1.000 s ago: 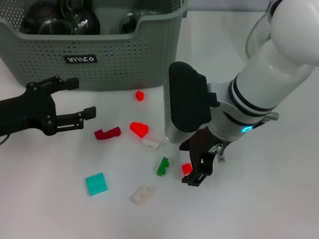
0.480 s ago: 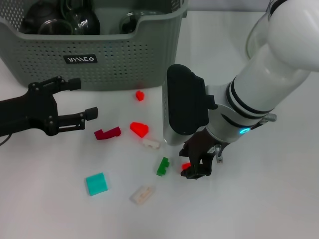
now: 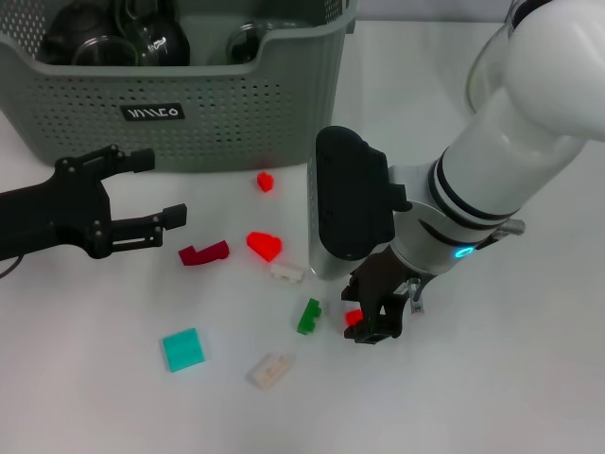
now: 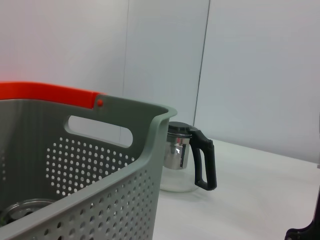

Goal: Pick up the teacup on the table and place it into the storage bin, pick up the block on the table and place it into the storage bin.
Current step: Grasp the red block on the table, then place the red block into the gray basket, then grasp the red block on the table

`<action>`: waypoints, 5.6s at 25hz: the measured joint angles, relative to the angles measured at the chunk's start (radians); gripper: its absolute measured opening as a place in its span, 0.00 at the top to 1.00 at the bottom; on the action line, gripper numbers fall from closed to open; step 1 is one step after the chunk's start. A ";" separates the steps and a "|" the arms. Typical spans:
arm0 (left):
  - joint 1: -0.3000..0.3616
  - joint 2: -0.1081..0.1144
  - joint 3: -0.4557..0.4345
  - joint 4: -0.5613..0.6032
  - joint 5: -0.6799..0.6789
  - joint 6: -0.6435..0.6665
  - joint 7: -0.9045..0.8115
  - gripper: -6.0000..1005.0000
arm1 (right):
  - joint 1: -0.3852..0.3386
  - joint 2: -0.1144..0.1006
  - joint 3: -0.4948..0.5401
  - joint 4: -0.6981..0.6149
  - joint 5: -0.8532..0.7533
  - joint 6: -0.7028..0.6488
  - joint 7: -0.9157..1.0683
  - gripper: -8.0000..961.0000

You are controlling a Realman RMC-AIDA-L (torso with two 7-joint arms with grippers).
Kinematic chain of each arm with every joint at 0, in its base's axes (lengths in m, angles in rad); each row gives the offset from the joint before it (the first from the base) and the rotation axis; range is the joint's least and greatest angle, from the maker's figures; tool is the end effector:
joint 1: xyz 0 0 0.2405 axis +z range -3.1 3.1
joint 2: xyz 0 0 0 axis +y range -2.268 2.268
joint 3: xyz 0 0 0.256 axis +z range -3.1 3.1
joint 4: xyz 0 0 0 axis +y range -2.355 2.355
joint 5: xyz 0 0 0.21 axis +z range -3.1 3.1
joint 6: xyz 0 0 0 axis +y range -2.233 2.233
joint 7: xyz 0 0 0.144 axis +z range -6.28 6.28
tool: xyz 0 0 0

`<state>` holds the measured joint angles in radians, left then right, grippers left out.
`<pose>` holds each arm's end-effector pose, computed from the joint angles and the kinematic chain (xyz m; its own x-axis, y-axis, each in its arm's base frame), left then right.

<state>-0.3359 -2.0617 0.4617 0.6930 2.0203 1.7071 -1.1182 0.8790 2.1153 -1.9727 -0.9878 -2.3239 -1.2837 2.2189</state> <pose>-0.3233 0.2696 0.0400 0.7963 0.2146 0.5655 0.4506 -0.8342 -0.3180 0.1259 0.3172 -0.1364 0.8728 0.0594 0.4845 0.0413 -0.9980 0.0479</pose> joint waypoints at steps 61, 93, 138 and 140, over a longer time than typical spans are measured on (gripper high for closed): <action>0.012 0.032 -0.002 -0.037 0.000 -0.038 -0.015 0.13 | 0.308 -0.013 0.407 0.191 0.154 0.548 -0.020 0.75; 0.016 0.033 -0.011 -0.038 0.000 -0.041 -0.015 0.13 | -0.101 -0.005 0.204 -0.029 0.211 0.338 0.132 0.09; 0.015 0.029 -0.011 -0.073 0.000 -0.063 -0.010 0.13 | -0.015 0.005 -0.027 0.228 0.405 0.533 0.008 0.19; 0.014 0.029 -0.011 -0.073 0.000 -0.063 -0.010 0.13 | -0.015 0.007 -0.031 0.233 0.410 0.536 0.002 0.19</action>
<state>-0.3218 -2.0325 0.4510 0.6197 2.0203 1.6444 -1.1282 0.8645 2.1224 -2.0042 -0.7550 -1.9140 -0.7478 2.2209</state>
